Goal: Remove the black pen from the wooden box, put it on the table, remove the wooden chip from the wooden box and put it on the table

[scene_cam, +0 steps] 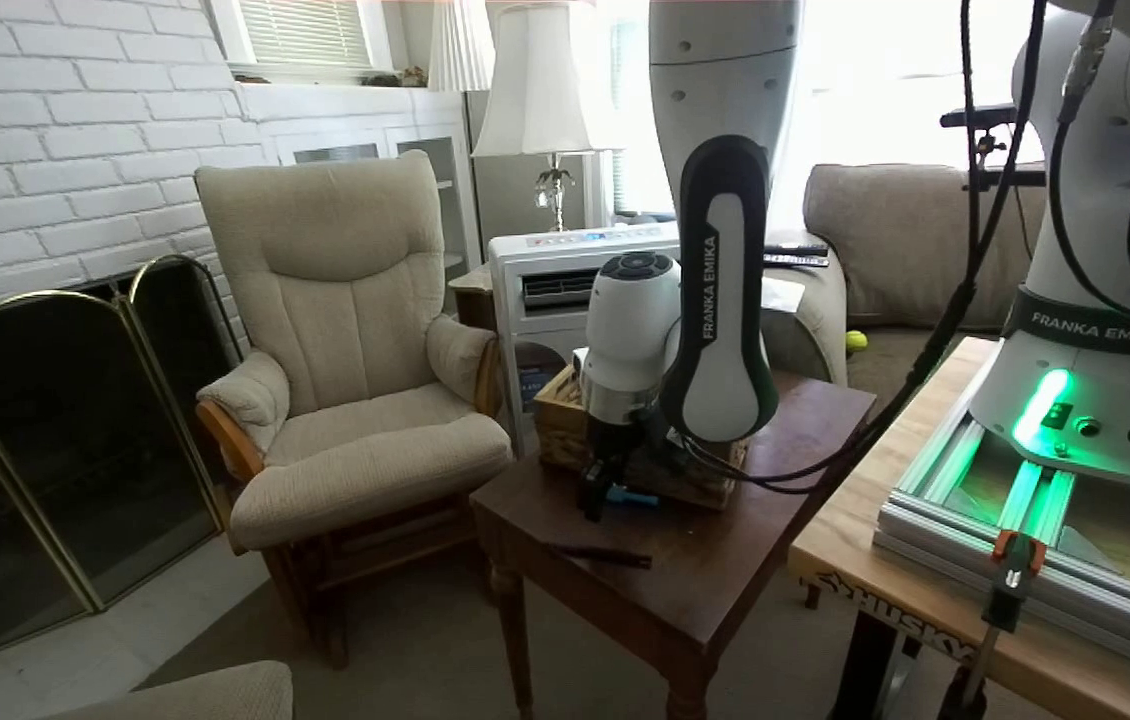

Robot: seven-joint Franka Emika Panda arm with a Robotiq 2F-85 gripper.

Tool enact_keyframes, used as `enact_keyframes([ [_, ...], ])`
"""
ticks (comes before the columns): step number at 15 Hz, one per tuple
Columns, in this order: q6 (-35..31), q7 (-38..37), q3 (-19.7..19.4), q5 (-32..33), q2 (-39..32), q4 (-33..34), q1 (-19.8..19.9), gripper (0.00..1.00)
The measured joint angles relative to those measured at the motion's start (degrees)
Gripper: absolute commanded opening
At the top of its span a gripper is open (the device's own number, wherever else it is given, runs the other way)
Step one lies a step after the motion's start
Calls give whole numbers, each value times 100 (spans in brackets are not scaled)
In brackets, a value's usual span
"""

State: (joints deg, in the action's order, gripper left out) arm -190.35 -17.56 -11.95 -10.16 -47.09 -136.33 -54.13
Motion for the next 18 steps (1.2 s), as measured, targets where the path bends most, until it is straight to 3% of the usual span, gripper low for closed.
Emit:
enact_keyframes([
  [7, 329, 81, -47, -45, 1626, -953, 288, 100],
  [12, 999, -216, -825, -336, 2244, -1020, 192, 100],
  [18, 2117, -1083, -1605, -345, 2207, -731, -12, 100],
])
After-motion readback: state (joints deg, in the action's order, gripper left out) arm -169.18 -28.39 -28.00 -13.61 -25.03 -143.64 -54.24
